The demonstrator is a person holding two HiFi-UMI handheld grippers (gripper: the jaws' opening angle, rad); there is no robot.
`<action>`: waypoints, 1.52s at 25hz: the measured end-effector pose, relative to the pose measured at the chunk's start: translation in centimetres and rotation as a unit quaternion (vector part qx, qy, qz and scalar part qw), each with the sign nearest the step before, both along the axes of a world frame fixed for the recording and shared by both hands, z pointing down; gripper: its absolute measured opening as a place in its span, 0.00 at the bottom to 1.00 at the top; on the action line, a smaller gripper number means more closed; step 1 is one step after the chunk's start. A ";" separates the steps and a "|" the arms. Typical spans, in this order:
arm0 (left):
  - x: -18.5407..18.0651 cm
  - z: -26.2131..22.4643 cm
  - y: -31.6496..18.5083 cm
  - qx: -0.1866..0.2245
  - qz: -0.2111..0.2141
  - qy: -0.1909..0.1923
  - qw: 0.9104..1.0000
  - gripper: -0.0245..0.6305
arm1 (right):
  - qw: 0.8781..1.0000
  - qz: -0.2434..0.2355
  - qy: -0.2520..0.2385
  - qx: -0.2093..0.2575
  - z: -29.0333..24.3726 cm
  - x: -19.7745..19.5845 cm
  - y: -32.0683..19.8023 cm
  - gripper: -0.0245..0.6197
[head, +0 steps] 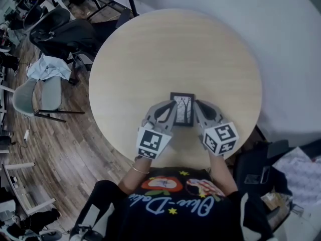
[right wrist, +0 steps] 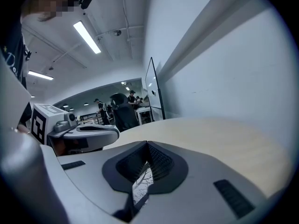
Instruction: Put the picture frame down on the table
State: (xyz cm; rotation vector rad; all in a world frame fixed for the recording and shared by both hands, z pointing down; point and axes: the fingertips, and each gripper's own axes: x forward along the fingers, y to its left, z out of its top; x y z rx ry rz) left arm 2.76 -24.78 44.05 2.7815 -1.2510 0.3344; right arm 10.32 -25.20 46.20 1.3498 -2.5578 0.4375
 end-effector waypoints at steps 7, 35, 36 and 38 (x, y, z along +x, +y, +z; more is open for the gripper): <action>0.5 -3.3 1.2 0.041 0.014 -0.002 0.999 0.04 | 0.999 -0.016 -0.017 0.043 -3.9 -0.5 1.5 0.04; 0.5 -4.4 2.5 0.043 0.019 0.007 0.999 0.04 | 0.997 -0.026 -0.003 0.067 -5.8 -1.1 2.6 0.03; 0.5 -4.3 2.5 0.042 0.019 0.008 0.999 0.04 | 0.997 -0.026 -0.002 0.067 -5.8 -1.1 2.6 0.03; 0.5 -4.3 2.5 0.042 0.021 0.008 0.999 0.04 | 0.997 -0.026 -0.002 0.066 -5.7 -1.2 2.6 0.03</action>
